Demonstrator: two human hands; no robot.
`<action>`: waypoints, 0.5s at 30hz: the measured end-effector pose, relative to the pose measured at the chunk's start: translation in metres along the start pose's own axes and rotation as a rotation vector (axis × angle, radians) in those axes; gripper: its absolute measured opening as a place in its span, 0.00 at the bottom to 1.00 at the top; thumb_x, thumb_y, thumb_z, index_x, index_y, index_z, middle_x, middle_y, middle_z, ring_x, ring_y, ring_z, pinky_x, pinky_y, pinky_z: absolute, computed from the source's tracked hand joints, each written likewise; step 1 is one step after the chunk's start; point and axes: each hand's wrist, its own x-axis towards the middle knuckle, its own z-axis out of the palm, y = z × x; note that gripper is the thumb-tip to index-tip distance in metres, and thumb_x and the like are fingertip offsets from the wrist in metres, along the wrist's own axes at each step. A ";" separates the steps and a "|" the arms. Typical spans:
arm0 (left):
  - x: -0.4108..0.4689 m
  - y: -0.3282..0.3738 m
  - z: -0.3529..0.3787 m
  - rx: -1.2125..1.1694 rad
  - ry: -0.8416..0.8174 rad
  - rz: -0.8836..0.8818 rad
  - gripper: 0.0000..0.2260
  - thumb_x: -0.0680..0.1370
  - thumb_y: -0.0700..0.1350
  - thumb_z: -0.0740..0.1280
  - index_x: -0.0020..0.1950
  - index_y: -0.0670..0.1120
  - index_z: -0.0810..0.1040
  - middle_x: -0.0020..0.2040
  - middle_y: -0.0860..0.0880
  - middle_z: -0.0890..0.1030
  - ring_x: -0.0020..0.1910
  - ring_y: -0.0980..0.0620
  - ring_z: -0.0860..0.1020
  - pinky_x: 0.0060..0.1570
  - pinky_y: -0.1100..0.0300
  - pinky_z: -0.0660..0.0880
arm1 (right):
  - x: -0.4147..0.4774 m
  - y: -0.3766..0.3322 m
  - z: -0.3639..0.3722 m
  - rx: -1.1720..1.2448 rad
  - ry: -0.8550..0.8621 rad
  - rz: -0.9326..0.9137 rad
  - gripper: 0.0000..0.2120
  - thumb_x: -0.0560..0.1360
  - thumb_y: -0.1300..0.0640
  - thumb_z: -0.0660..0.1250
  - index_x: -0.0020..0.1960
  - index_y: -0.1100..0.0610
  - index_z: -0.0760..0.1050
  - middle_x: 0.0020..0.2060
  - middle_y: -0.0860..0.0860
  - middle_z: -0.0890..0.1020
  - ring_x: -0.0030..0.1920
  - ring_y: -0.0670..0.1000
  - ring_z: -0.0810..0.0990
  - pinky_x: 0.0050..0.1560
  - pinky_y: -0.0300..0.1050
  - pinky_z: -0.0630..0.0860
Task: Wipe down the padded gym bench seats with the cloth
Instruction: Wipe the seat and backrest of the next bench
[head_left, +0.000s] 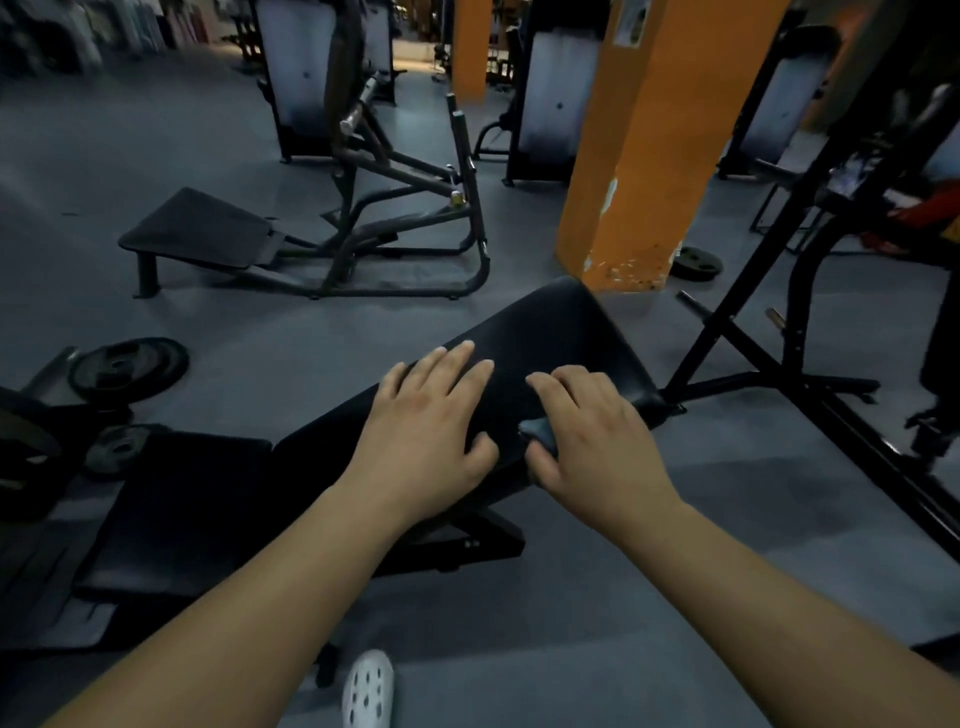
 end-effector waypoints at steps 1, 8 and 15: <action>0.021 -0.009 0.013 -0.011 -0.009 0.010 0.32 0.78 0.56 0.60 0.80 0.53 0.55 0.82 0.51 0.51 0.80 0.51 0.50 0.78 0.46 0.50 | 0.013 0.011 0.016 -0.010 -0.012 0.020 0.27 0.69 0.53 0.71 0.66 0.57 0.72 0.57 0.53 0.76 0.53 0.55 0.76 0.44 0.49 0.78; 0.174 -0.076 0.096 -0.094 -0.157 0.126 0.32 0.78 0.56 0.59 0.81 0.53 0.53 0.82 0.52 0.50 0.80 0.52 0.49 0.78 0.46 0.49 | 0.119 0.083 0.113 -0.121 -0.157 0.219 0.25 0.71 0.53 0.70 0.66 0.58 0.73 0.55 0.54 0.77 0.52 0.56 0.77 0.46 0.52 0.79; 0.271 -0.090 0.163 -0.191 -0.298 0.266 0.32 0.77 0.56 0.60 0.81 0.52 0.55 0.82 0.51 0.52 0.80 0.51 0.51 0.78 0.46 0.51 | 0.136 0.135 0.172 -0.211 -0.274 0.493 0.29 0.71 0.51 0.64 0.69 0.63 0.72 0.67 0.61 0.74 0.68 0.62 0.72 0.65 0.59 0.72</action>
